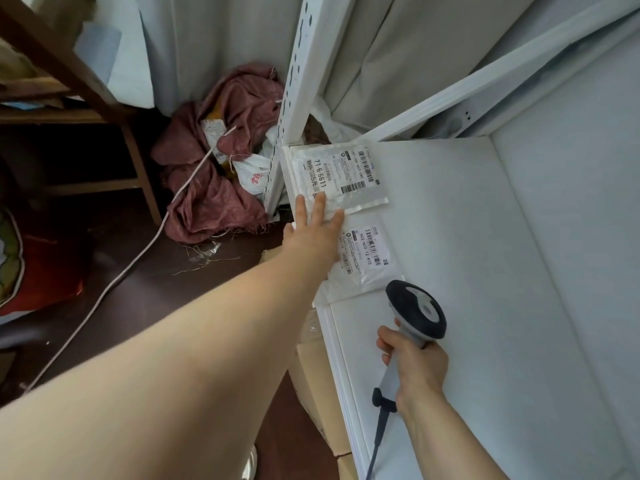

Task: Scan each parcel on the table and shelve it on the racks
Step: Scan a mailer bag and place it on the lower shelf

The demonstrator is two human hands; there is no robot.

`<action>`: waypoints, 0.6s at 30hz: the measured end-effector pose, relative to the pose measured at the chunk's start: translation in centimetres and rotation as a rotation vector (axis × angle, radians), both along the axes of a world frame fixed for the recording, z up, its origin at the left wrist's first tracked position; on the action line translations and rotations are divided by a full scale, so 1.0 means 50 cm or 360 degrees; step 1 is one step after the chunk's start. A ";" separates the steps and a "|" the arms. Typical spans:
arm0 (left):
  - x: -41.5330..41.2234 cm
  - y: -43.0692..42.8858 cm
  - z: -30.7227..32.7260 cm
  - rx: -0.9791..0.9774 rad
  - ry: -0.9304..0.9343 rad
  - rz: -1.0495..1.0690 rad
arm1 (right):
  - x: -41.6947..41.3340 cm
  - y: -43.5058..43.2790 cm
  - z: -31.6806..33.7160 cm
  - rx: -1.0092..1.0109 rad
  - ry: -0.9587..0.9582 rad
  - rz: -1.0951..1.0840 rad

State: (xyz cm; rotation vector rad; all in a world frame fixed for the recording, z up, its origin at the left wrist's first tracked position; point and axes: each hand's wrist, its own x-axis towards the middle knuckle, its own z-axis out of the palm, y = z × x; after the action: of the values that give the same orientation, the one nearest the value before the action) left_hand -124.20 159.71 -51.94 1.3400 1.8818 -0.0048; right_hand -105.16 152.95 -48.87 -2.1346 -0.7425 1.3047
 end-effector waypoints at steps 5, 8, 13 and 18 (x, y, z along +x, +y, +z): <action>-0.009 0.017 0.006 0.0086 0.0199 -0.0070 | 0.001 0.006 0.000 0.0012 -0.0013 -0.0003; 0.015 -0.024 0.007 0.0320 0.0350 -0.0281 | -0.003 0.004 0.004 -0.0005 -0.0021 -0.0003; 0.046 -0.097 -0.026 0.0370 0.0336 -0.0762 | -0.006 -0.004 0.009 -0.0029 -0.0062 0.0015; 0.044 -0.057 -0.029 0.0361 0.0302 -0.0696 | -0.001 -0.005 0.008 -0.0015 -0.0084 0.0017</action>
State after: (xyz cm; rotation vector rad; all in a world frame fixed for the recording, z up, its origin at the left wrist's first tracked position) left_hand -122.00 156.86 -53.38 1.9461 1.7408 -0.1503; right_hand -105.24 152.70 -48.49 -2.1830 -0.7716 1.2636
